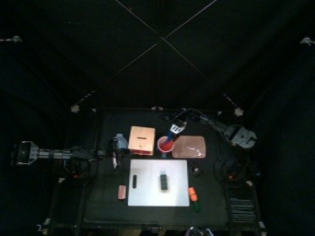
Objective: Place sushi on board then cut the sushi with the knife then place the pieces on the plate
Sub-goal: Grasp knife edge with left hand
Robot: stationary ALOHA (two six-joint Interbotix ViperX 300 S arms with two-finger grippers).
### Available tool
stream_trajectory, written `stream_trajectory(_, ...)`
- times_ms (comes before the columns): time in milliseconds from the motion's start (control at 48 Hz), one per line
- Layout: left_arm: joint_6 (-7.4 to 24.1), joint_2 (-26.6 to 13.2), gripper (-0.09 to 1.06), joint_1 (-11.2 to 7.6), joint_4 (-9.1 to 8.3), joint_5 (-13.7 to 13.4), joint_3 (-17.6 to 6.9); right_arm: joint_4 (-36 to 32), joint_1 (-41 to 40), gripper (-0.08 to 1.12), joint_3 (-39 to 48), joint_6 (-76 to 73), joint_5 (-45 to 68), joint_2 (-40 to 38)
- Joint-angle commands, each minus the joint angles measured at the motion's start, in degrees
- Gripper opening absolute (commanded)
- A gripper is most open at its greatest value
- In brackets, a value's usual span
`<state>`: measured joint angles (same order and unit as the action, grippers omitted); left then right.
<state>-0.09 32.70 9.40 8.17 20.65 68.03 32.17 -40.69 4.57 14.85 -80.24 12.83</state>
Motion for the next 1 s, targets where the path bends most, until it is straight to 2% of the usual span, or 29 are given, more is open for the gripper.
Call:
stream_trajectory(21,0.0,-0.1,-0.03,0.09,0.35,0.3,-0.7,0.2,0.2,0.31,-2.0,-0.5,-0.7,-2.1)
stream_trajectory(458,0.0,0.0,-0.03,0.09,0.18,0.3,-0.7,0.2,0.0,0.31,-10.1,-3.5,-5.5,-5.5)
stream_trajectory(625,0.1,-0.1,-0.03,0.09,0.35,0.3,-0.7,-2.5,-0.2,0.31,-11.8,-6.0,-7.8,-8.5)
stream_trajectory(1000,0.2,0.6,-0.03,0.09,0.18,0.7,-1.4,-7.0,2.8,0.31,-9.5,-5.9,-2.6,-19.1)
